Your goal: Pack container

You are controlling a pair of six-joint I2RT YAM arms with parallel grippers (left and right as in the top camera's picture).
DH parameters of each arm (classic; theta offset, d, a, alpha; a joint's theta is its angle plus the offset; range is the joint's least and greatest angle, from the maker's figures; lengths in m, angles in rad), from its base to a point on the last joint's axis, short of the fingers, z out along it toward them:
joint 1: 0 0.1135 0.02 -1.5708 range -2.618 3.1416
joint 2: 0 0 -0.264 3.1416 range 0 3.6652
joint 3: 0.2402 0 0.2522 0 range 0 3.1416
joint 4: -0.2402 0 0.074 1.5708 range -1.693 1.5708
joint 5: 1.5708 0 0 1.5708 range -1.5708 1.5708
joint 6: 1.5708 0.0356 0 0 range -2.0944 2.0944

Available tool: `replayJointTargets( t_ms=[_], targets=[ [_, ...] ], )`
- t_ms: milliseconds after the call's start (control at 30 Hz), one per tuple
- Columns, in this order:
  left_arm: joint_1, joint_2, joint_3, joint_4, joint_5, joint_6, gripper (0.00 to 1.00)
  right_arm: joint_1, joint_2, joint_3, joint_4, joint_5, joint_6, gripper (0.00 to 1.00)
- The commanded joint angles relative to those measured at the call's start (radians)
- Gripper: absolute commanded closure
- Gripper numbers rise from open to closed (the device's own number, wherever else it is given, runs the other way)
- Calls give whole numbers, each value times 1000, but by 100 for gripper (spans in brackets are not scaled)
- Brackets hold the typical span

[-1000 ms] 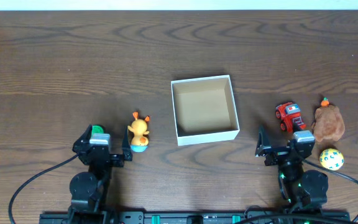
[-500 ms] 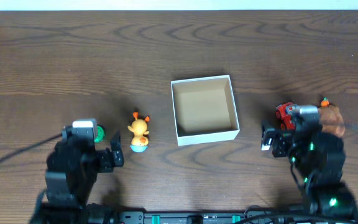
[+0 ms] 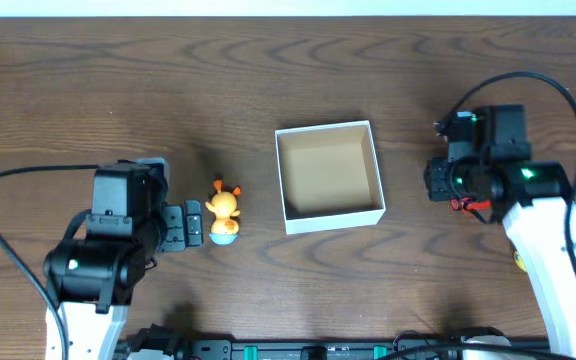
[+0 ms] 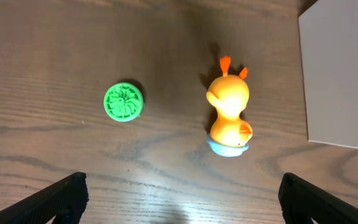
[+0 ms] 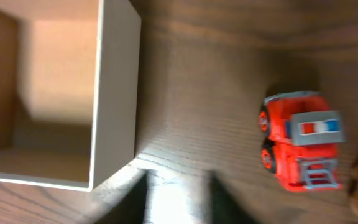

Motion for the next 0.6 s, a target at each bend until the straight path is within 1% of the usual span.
replayJointTargets(
  t_ms=[0,167,300,567],
  targets=[
    [5,18,16,-8,-1,-10,2,-14,78,16,6,-26,33,99],
    [5,35,16,-8,-1,-9,2,30,201,16,10,-26,36,99],
    [5,37,16,-8,-1,-9,2,80,266,16,33,-27,36,99],
    [5,37,16,-9,-1,-10,2,177,282,16,96,-130,29,99]
  ],
)
